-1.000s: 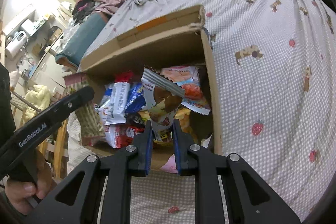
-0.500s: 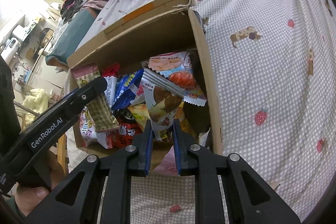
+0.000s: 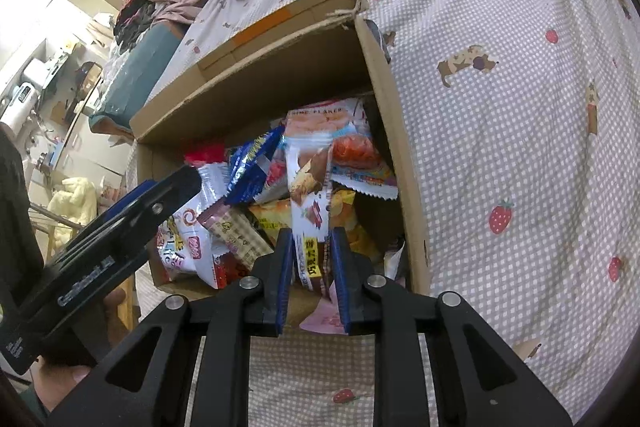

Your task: Organize snacks

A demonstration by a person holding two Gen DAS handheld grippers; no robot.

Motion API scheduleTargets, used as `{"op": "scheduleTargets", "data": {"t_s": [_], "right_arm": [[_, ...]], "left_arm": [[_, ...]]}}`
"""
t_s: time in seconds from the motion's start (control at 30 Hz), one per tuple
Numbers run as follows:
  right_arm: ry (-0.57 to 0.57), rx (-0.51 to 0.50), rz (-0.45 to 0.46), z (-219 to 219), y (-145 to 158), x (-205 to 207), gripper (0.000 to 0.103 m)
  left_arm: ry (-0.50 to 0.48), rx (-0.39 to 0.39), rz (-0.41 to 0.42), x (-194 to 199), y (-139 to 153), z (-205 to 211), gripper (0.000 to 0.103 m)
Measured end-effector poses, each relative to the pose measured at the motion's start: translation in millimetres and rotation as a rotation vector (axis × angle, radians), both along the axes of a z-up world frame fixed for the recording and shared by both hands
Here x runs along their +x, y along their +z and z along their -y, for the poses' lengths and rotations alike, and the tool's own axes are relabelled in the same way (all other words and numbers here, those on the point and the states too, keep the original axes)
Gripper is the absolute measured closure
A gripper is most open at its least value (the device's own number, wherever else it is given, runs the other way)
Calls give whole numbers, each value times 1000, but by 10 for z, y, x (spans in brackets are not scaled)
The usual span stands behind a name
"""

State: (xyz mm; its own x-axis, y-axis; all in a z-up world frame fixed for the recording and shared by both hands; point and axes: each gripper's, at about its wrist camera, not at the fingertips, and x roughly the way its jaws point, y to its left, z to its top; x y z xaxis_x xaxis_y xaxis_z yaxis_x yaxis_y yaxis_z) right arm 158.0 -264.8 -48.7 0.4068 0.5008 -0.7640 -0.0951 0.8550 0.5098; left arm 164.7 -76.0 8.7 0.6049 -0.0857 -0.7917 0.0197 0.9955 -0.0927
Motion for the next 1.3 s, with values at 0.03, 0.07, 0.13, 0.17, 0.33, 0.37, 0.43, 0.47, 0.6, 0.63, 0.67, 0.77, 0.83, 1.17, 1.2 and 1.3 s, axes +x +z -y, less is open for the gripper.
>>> {"op": "scheduleTargets", "data": {"t_s": [0.03, 0.07, 0.13, 0.17, 0.33, 0.37, 0.43, 0.47, 0.6, 0.63, 0.67, 0.77, 0.83, 1.17, 1.2, 1.3], "right_arm": [[-1, 6, 12, 10, 27, -6, 81], [-1, 8, 22, 13, 53, -9, 81], [-8, 8, 54, 29, 125, -26, 78], [-12, 9, 67, 36, 155, -35, 76], [-68, 27, 155, 123, 369, -124, 23], [-77, 36, 173, 147, 425, -150, 23], [-93, 40, 210, 170, 530, -206, 16], [-97, 35, 233, 177, 588, -248, 14], [-104, -10, 333, 144, 792, -475, 4], [-105, -17, 352, 131, 834, -531, 2], [-103, -18, 368, 115, 870, -576, 1], [-94, -21, 400, 59, 956, -722, 0], [-111, -15, 400, 23, 982, -809, 0], [-68, -67, 433, -235, 1216, -1211, 0], [-67, -109, 449, -275, 1241, -1279, 0], [-42, -154, 478, -340, 1259, -1417, 0]], "left_arm": [[6, 10, 8, -29, 15, -11, 34], [12, 23, 16, -56, 30, -25, 34], [17, 29, 23, -95, 54, -55, 34], [22, 32, 26, -116, 69, -77, 34], [52, 44, 39, -228, 154, -194, 34], [65, 45, 42, -264, 178, -239, 30], [87, 41, 51, -318, 221, -326, 18], [97, 37, 56, -356, 247, -379, 10], [116, 31, 77, -511, 331, -546, 5], [118, 30, 85, -570, 355, -595, 3], [120, 29, 92, -619, 375, -626, 0], [132, 26, 119, -816, 448, -747, 0], [151, 31, 102, -901, 436, -808, 0], [169, 14, 106, -1368, 550, -967, 0], [165, 12, 107, -1405, 560, -972, 0], [155, 4, 113, -1496, 572, -984, 0]]}}
